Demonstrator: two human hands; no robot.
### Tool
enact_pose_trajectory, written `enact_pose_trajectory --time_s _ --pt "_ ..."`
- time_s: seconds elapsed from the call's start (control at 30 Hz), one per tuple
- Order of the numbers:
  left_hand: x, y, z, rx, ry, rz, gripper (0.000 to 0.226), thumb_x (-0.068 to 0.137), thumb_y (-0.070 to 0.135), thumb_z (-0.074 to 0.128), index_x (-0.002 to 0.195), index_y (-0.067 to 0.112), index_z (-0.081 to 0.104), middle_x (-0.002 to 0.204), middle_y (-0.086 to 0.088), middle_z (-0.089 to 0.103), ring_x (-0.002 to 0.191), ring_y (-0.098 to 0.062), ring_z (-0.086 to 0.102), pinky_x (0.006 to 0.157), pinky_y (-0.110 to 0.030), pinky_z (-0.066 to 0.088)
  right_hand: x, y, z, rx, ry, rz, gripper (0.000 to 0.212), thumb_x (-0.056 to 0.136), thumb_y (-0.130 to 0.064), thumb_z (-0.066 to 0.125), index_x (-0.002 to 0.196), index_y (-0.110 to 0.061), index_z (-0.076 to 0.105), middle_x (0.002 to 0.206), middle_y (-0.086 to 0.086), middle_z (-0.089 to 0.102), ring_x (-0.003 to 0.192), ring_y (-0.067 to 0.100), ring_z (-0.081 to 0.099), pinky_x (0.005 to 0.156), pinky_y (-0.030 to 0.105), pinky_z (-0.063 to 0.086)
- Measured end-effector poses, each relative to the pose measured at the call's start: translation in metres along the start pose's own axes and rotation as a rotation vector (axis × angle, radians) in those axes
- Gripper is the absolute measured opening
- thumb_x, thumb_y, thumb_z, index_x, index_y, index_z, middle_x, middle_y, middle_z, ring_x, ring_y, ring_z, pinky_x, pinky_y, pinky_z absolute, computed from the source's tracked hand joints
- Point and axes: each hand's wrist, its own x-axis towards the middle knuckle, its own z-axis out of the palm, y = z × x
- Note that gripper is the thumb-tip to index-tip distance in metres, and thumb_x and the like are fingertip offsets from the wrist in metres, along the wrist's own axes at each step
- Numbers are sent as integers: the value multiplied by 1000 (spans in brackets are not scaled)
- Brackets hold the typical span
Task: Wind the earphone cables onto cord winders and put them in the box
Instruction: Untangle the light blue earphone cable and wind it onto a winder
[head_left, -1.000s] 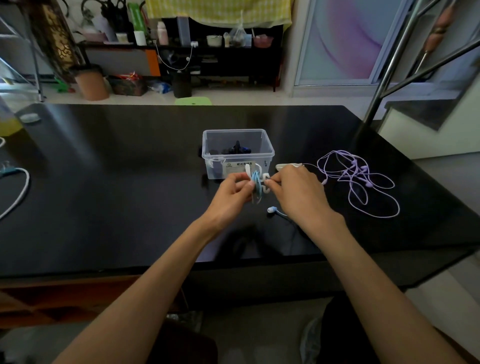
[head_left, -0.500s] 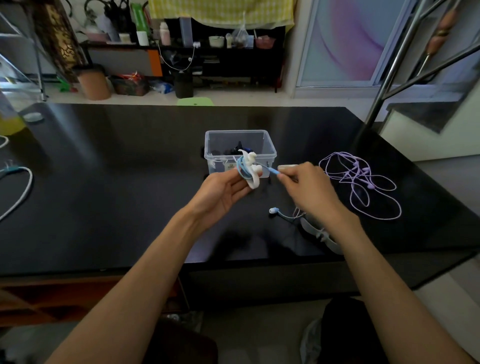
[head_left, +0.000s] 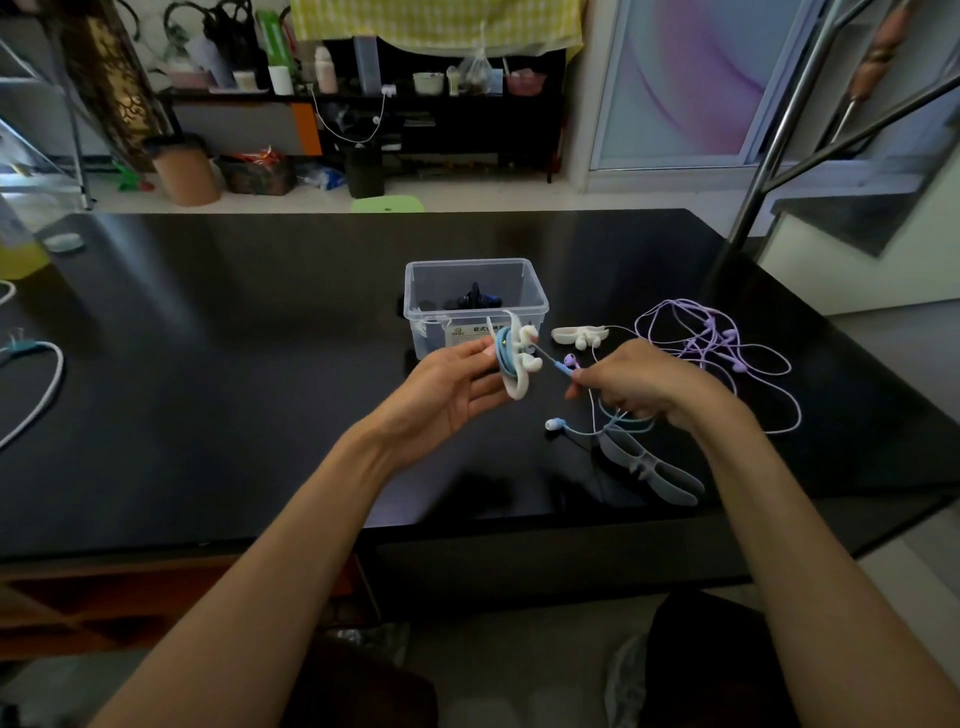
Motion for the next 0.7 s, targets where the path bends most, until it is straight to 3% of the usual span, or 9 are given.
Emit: enact_pose_trajectory --time_s 0.2,0.33,0.43,0.57,0.7 --pt "7 -11 -1 64 213 135 23 97 10 47 119 7 51 107 -7 69 96 -14 68 79 -22 55 4 5 7 -65 243 -230 33 91 -32 58 93 -3 74 68 12 55 60 19 47 55 28 34" --pt "10 -19 0 130 298 114 24 96 10 48 120 4 48 104 -8 68 93 -16 67 77 -21 57 0 -3 23 -231 415 -385 30 93 -35 55 92 -13 75 80 8 68 79 22 62 67 30 44" --pt "13 -18 0 90 365 108 27 98 11 45 122 1 50 110 -14 66 89 -14 67 73 -19 57 -8 -11 26 -397 415 -457 24 93 -33 55 99 -20 74 99 7 69 89 24 61 74 34 48" --pt "13 -11 -4 -119 315 31 24 100 16 40 111 6 59 97 -6 70 79 -9 70 70 -20 57 -13 -15 24 -562 391 -505 23 93 -30 56 109 -24 71 108 6 67 97 27 60 78 37 48" --pt "13 -8 -9 -216 252 -36 29 101 17 39 121 6 56 106 -7 68 96 -15 65 83 -27 55 -14 -12 20 -538 263 -468 22 93 -30 56 103 -22 73 104 7 69 98 26 61 82 38 51"
